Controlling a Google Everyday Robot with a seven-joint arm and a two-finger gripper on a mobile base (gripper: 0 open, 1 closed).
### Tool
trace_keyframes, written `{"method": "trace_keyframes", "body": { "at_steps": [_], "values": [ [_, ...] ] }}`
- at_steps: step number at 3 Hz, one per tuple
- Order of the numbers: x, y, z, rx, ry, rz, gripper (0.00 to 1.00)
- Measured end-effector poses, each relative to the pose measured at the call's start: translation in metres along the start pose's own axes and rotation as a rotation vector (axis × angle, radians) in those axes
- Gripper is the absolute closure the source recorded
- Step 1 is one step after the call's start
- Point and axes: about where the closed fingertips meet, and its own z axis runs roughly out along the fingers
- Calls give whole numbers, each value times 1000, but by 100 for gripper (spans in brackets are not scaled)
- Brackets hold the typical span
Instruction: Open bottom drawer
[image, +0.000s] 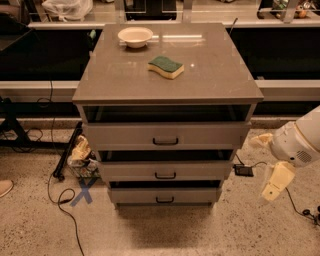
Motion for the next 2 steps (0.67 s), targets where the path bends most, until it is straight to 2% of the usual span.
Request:
{"method": "trace_keyframes", "body": {
  "at_steps": [1,2],
  "values": [
    [0,0,0,0,0,0,0],
    [24,-14,29,-10,46,-30,0]
  ]
}}
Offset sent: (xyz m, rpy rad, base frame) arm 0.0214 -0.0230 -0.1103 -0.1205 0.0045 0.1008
